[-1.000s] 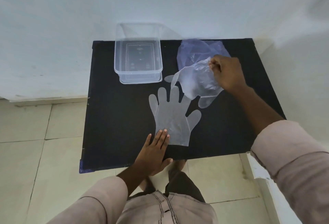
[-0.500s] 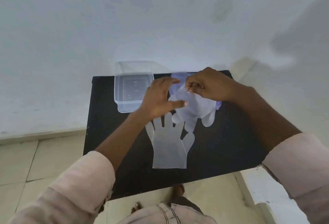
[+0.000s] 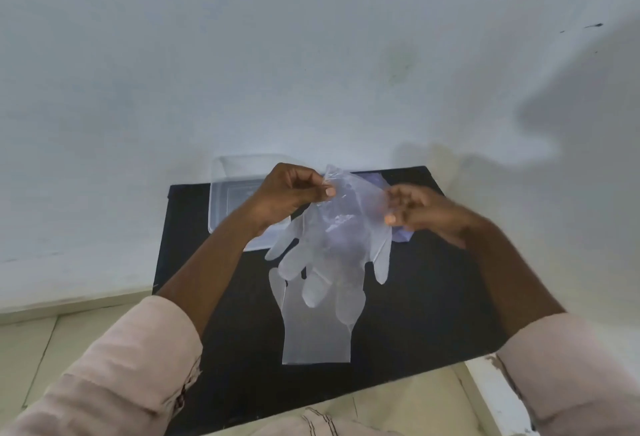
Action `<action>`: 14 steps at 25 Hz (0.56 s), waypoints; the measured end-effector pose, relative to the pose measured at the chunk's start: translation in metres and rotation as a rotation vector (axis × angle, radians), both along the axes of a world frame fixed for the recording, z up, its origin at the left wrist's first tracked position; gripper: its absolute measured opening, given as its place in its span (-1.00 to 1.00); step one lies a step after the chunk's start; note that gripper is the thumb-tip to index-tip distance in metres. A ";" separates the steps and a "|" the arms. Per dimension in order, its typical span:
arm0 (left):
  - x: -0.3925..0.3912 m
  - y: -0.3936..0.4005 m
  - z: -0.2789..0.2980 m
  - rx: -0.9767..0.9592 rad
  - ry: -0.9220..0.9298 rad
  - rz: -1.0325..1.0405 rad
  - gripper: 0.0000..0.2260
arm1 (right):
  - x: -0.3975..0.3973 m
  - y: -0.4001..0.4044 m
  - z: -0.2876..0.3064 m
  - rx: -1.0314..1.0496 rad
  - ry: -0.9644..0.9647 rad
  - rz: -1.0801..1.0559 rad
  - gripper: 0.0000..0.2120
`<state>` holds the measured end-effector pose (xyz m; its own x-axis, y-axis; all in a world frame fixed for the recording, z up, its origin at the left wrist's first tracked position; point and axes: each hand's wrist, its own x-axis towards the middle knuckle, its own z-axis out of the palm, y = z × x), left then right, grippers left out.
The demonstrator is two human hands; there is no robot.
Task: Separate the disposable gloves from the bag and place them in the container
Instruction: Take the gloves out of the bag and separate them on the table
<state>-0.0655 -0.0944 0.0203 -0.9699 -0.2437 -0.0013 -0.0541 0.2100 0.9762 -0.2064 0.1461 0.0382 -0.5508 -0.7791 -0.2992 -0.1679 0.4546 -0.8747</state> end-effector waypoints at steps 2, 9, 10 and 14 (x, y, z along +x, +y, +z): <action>-0.001 -0.002 0.003 -0.016 0.005 0.025 -0.76 | -0.001 -0.006 -0.020 -0.059 -0.129 -0.043 -0.64; 0.000 -0.016 -0.004 -0.043 -0.056 0.122 -0.81 | -0.014 -0.032 -0.032 -0.293 -0.252 -0.216 -0.91; 0.004 -0.017 -0.006 -0.046 -0.089 0.155 -0.83 | -0.014 -0.036 -0.032 -0.306 -0.227 -0.194 -0.90; 0.029 -0.030 -0.015 -0.015 -0.215 0.286 -0.87 | -0.010 -0.070 -0.036 -0.290 -0.070 -0.111 -0.82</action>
